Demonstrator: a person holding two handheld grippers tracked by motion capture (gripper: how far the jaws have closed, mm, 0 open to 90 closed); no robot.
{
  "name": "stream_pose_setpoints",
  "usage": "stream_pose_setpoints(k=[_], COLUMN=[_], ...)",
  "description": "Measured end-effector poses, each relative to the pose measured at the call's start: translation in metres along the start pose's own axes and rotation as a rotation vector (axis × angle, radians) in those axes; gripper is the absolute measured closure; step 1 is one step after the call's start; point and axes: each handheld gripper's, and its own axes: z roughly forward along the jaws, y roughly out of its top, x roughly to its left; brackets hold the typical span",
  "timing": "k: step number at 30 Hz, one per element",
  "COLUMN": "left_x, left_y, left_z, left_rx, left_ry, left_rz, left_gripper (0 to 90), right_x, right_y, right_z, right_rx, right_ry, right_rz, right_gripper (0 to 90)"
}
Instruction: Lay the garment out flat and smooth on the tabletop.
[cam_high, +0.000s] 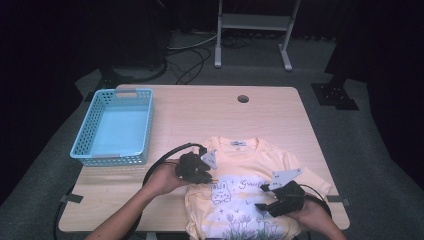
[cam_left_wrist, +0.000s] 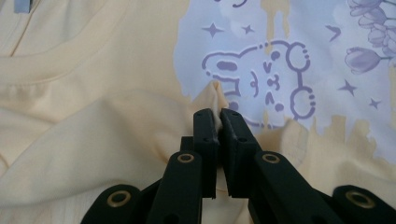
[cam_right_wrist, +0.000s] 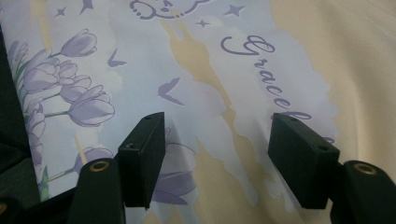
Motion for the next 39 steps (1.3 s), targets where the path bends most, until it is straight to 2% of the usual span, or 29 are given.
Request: stream_pose_setpoints(k=[15,39], left_x=[-0.003,-0.001], left_y=[-0.032,-0.077], left_z=[-0.026,-0.046], left_rx=[-0.001,0.032], left_ry=[0.037,0.081], left_rz=[-0.038,-0.117], left_gripper=[84.3,81.6], right_x=[0.002,0.003], right_y=[0.003,0.007], right_z=[0.001,0.001], right_rx=[0.016,0.043], right_ry=[-0.014,-0.021], right_rz=[0.013,0.024], right_gripper=[35.8,35.6])
